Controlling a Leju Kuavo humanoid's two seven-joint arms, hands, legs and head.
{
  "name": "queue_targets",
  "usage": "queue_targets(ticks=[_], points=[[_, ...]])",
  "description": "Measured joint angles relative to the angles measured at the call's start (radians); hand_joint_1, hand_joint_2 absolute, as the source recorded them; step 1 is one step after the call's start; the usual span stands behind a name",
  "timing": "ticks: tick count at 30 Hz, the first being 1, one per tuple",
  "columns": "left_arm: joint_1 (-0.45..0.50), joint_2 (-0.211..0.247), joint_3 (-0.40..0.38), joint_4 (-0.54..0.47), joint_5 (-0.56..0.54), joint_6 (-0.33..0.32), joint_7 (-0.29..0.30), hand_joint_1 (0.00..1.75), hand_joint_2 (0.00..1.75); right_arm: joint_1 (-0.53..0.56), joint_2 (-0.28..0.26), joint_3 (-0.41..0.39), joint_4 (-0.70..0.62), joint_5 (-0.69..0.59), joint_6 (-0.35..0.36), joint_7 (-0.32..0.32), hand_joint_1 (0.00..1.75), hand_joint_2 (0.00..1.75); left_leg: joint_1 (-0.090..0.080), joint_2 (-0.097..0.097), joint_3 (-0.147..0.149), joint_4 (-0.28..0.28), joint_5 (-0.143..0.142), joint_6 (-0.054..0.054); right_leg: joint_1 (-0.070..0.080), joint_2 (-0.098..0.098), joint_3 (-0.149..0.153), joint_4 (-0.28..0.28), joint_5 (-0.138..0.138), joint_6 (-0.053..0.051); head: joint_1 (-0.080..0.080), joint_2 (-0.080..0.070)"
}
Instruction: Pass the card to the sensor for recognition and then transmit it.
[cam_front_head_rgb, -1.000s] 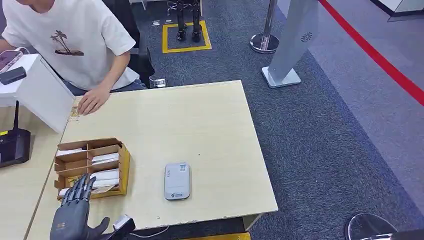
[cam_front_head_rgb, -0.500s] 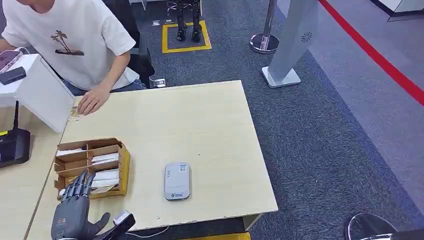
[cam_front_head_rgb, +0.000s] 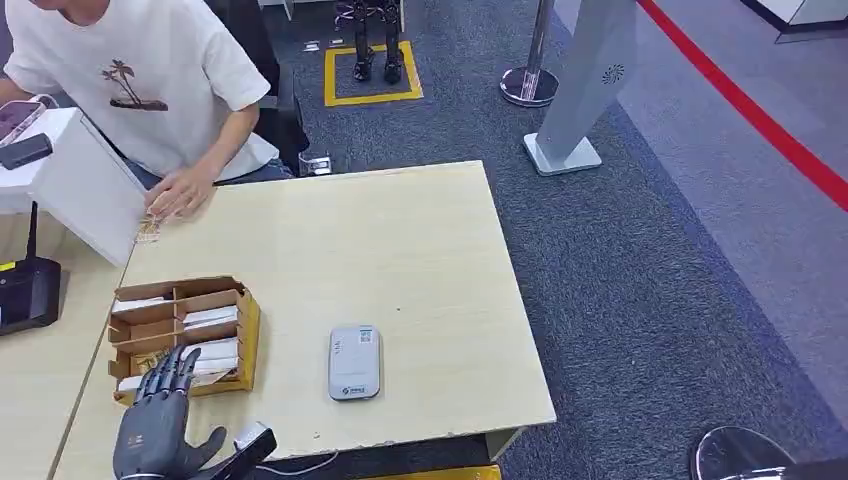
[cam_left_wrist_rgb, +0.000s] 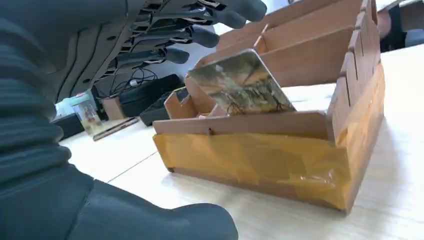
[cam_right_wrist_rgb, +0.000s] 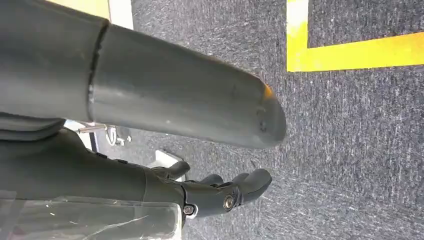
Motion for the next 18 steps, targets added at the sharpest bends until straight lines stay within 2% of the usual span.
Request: queue_targets(ticks=[18], points=[[-0.019, -0.016, 0.008, 0.056, 0.000, -0.001, -0.010, 0.00, 1.75, 0.000, 0.000, 0.013, 0.000, 0.015, 0.005, 0.002, 0.00, 0.00, 0.000, 0.000, 0.000, 0.000, 0.000, 0.000, 0.000, 0.000, 0.000, 0.000, 0.000, 0.000, 0.000, 0.000]])
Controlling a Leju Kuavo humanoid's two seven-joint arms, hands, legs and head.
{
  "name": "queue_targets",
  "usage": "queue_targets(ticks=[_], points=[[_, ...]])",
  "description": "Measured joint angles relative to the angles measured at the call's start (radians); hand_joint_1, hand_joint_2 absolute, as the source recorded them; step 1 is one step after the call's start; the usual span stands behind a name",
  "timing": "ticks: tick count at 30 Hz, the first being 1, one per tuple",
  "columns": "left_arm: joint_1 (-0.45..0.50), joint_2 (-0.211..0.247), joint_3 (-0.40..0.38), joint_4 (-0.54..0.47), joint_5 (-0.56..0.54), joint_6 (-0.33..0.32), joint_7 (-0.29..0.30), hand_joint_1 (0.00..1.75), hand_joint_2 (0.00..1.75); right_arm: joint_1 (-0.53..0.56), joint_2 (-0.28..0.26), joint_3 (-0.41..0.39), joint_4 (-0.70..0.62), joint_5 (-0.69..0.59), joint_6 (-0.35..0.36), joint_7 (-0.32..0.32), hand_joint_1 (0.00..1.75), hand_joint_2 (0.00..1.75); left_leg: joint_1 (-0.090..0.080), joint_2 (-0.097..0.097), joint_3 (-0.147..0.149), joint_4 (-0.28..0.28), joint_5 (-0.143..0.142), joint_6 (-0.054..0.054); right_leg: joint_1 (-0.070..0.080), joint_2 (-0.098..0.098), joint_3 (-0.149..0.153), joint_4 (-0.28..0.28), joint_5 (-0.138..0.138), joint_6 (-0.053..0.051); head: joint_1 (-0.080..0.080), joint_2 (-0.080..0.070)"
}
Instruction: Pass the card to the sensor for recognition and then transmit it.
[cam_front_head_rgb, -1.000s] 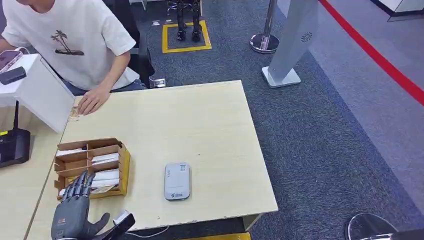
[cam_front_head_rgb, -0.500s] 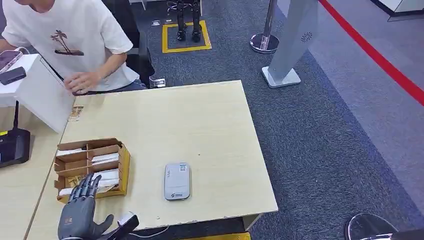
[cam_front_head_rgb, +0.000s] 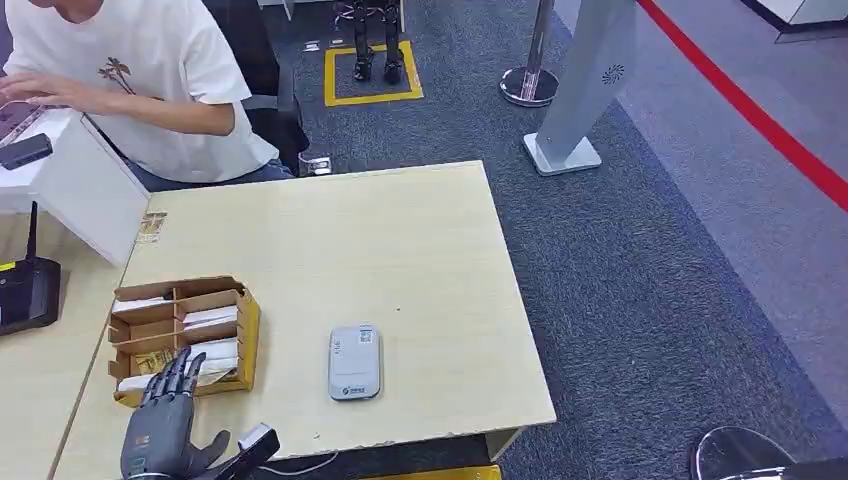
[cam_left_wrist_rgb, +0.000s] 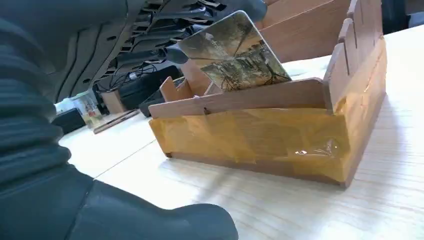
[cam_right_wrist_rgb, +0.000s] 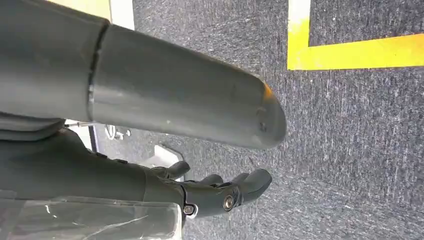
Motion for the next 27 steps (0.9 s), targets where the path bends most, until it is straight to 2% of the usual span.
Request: queue_targets(ticks=[27], points=[[-0.039, 0.001, 0.020, 0.002, -0.032, -0.014, -0.016, 0.00, 1.75, 0.000, 0.000, 0.006, 0.001, 0.003, 0.010, -0.005, 0.00, 0.00, 0.000, 0.000, 0.000, 0.000, 0.000, 0.000, 0.000, 0.000, 0.000, 0.000, 0.000, 0.000, 0.000, 0.000]])
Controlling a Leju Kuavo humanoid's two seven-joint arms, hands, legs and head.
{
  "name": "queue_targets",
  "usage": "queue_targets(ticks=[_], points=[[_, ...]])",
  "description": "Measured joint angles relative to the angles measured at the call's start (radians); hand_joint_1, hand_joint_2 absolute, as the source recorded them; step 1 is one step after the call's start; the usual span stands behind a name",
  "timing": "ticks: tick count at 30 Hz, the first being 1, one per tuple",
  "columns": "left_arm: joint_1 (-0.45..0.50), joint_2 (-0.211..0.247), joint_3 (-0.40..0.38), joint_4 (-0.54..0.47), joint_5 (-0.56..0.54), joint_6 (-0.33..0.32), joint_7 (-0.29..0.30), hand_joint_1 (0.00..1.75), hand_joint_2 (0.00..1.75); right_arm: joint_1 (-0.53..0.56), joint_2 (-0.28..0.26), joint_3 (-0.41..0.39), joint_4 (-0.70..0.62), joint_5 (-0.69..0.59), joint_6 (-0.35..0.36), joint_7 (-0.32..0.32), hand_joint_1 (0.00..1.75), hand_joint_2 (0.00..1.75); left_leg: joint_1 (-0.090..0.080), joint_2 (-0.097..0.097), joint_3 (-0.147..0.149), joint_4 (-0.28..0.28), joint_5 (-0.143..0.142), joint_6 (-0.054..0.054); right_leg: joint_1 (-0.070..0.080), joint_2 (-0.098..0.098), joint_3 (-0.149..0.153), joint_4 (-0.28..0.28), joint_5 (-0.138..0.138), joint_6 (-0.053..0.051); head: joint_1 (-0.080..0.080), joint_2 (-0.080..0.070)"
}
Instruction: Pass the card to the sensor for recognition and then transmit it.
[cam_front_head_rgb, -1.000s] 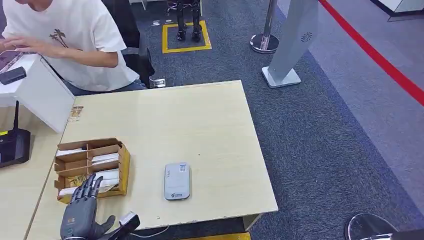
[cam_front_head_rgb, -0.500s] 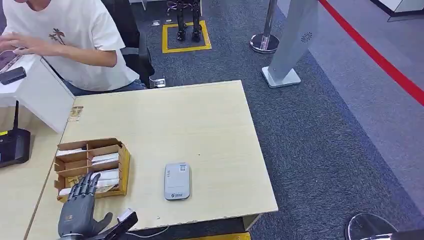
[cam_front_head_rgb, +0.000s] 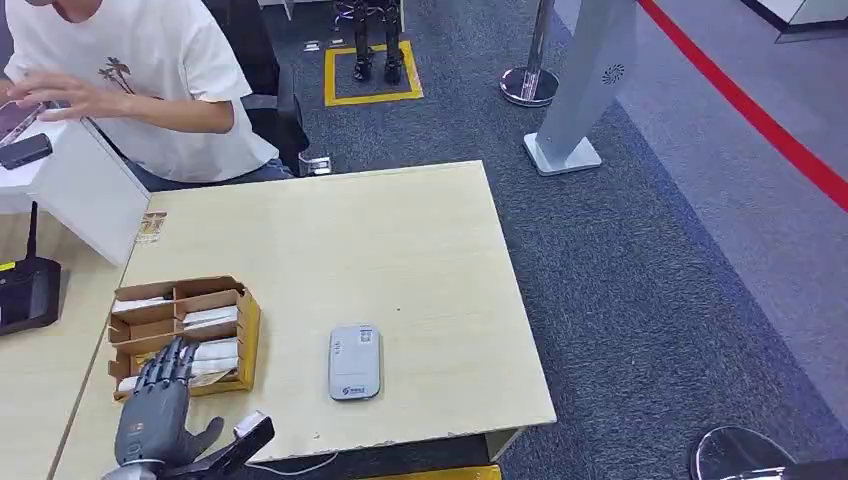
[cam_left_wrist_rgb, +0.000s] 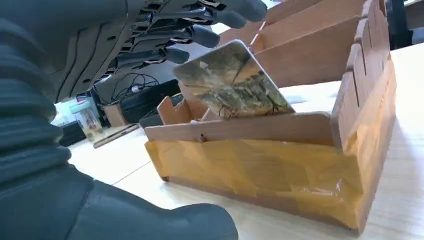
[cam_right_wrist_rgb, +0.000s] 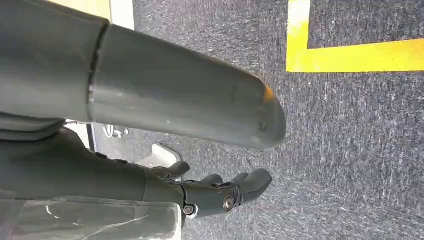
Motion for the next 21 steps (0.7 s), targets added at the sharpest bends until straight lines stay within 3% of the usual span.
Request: queue_targets(ticks=[21], points=[[-0.021, -0.001, 0.003, 0.000, -0.013, -0.014, -0.009, 0.00, 1.75, 0.000, 0.000, 0.001, 0.005, 0.006, 0.000, 0.003, 0.00, 0.00, 0.000, 0.000, 0.000, 0.000, 0.000, 0.000, 0.000, 0.000, 0.000, 0.000, 0.000, 0.000, 0.000, 0.000]])
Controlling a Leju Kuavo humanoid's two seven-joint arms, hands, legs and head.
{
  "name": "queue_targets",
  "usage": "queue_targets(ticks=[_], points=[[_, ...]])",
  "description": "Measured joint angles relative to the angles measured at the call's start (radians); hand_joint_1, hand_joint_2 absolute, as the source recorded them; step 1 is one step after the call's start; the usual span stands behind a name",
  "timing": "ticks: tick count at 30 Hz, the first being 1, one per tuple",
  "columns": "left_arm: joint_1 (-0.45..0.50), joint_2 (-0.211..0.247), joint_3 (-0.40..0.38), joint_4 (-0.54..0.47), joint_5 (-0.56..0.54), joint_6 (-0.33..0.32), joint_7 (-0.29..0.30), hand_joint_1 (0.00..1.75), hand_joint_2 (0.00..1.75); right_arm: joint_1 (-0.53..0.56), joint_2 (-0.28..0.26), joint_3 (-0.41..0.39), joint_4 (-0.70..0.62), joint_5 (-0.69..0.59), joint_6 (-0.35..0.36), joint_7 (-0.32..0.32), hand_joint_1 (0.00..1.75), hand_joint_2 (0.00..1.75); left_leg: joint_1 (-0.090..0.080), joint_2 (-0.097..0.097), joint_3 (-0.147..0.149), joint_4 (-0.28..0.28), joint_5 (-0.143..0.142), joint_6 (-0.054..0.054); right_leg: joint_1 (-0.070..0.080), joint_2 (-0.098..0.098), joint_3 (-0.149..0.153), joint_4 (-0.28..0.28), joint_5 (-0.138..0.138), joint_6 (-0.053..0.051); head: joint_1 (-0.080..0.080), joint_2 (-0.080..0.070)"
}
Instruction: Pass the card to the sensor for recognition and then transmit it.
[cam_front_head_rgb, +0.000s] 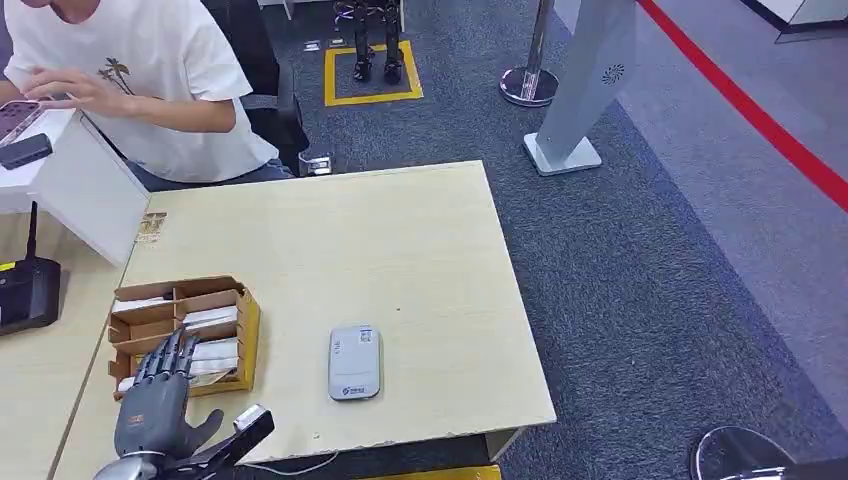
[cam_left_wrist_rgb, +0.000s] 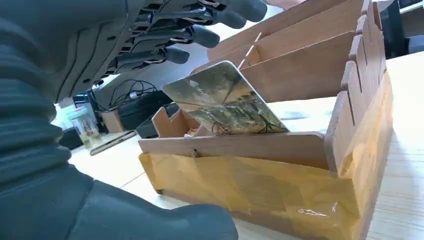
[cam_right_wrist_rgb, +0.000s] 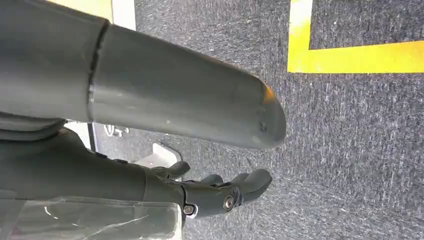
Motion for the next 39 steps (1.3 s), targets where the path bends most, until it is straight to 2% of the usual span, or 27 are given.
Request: queue_targets(ticks=[4, 5, 6, 7, 39], points=[[-0.001, 0.000, 0.000, 0.000, -0.001, 0.000, 0.000, 0.00, 1.75, 0.000, 0.000, 0.000, 0.000, 0.000, 0.000, 0.000, 0.00, 0.00, 0.000, 0.000, 0.000, 0.000, 0.000, 0.000, 0.000, 0.000, 0.000, 0.000, 0.000, 0.000, 0.000, 0.000], [-0.001, 0.000, 0.000, 0.000, -0.001, 0.000, -0.001, 1.26, 1.75, 0.000, 0.000, 0.000, 0.000, 0.000, 0.000, 0.000, 0.00, 0.00, 0.000, 0.000, 0.000, 0.000, 0.000, 0.000, 0.000, 0.000, 0.000, 0.000, 0.000, 0.000, 0.000, 0.000], [-0.001, 0.000, 0.000, 0.000, -0.001, 0.000, -0.002, 1.26, 1.75, 0.000, 0.000, 0.000, 0.000, 0.000, 0.000, 0.000, 0.00, 0.00, 0.000, 0.000, 0.000, 0.000, 0.000, 0.000, 0.000, 0.000, 0.000, 0.000, 0.000, 0.000, 0.000, 0.000], [-0.001, 0.000, 0.000, 0.000, -0.001, -0.001, -0.004, 1.75, 1.75, 0.000, 0.000, 0.000, 0.000, 0.000, 0.000, 0.001, 0.00, 0.00, 0.000, 0.000, 0.000, 0.000, 0.000, 0.000, 0.000, 0.000, 0.000, 0.000, 0.000, 0.000, 0.000, 0.000], [-0.009, -0.005, 0.000, 0.000, 0.005, 0.004, -0.008, 1.75, 1.75, 0.000, 0.004, 0.006, 0.000, 0.003, -0.002, 0.010, 0.00, 0.00, 0.000, 0.000, 0.000, 0.000, 0.000, 0.000, 0.000, 0.000, 0.000, 0.000, 0.000, 0.000, 0.000, 0.000]])
